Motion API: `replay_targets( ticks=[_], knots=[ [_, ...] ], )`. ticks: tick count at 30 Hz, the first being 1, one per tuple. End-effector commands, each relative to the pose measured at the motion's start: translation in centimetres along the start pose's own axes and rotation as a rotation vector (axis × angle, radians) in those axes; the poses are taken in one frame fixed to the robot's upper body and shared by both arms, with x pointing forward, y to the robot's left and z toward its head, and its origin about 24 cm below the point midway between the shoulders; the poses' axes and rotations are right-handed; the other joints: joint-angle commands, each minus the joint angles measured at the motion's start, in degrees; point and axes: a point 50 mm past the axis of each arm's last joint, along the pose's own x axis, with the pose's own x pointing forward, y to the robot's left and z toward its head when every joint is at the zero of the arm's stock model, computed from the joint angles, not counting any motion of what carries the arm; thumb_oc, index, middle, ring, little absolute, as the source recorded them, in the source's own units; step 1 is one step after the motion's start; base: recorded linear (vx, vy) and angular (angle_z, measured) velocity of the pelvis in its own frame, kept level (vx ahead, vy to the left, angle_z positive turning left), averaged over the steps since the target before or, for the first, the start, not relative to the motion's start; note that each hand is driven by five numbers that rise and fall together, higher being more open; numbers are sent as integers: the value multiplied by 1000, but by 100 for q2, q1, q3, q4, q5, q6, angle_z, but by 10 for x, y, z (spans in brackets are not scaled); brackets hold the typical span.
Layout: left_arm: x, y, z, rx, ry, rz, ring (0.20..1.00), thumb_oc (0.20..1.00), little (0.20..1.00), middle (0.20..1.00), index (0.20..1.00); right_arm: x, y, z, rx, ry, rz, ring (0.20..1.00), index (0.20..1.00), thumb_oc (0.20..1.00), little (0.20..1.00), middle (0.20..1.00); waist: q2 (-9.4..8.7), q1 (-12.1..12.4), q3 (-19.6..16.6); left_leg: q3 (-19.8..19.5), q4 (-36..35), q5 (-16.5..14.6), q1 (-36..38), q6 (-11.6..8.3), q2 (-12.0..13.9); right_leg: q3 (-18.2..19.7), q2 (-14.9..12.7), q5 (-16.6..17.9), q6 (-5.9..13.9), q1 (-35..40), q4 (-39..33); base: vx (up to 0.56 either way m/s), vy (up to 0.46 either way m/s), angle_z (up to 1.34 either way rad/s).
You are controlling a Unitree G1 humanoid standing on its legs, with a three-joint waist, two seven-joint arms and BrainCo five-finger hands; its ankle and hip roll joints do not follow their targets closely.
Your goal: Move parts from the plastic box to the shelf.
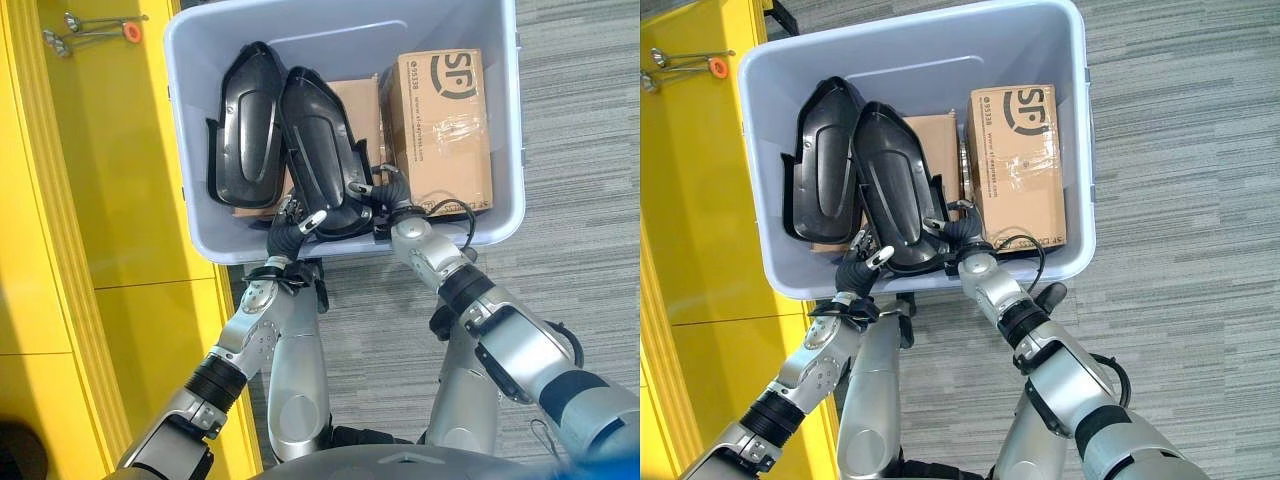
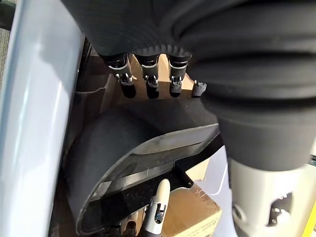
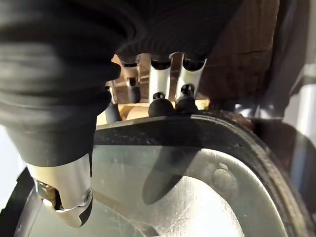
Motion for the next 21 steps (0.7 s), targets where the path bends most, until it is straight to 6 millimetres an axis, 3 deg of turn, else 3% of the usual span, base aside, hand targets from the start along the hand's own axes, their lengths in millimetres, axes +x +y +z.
replay_targets(
  ticks=[1,3,4,5,14,21],
  knots=[
    [-6,-21,22,-7,-91,-128,1000,1000,1000,1000,1000,-4,17,-9,-57,41,80,1000,1000,1000,1000,1000,178,372,198,438,-381,138,10,195,-234,-333,-276,-849,647,101,881,0,0,0],
    [-5,-23,24,-11,-101,-134,1000,1000,1000,1000,1000,-5,19,-8,-117,17,77,1000,1000,1000,1000,1000,190,385,198,435,-396,148,8,199,-246,-340,-283,-854,649,95,897,-4,16,0],
    [-5,-24,26,-14,-112,-140,1000,1000,1000,1000,1000,-5,21,-8,-160,11,106,573,573,573,573,573,202,402,198,435,-413,156,-6,208,-270,-347,-280,-862,646,87,909,0,0,0],
    [-5,-24,27,-19,-116,-141,1000,1000,1000,1000,1000,-5,22,-8,-186,10,116,200,200,200,200,200,207,411,198,425,-416,156,-14,214,-279,-352,-286,-868,646,84,927,0,0,0],
    [-5,-21,30,5,-126,-163,1000,1000,1000,1000,1000,-5,23,-10,-311,-25,100,200,200,200,200,200,156,485,198,325,-412,159,17,229,-309,-387,-261,-847,666,188,935,4,-35,2],
    [-7,-22,30,3,-138,-164,1000,1000,1000,1000,1000,-6,25,-14,-244,5,116,200,200,200,200,200,200,480,198,371,-487,161,139,244,-358,-367,-274,-799,675,288,840,-2,-5,3]
  ],
)
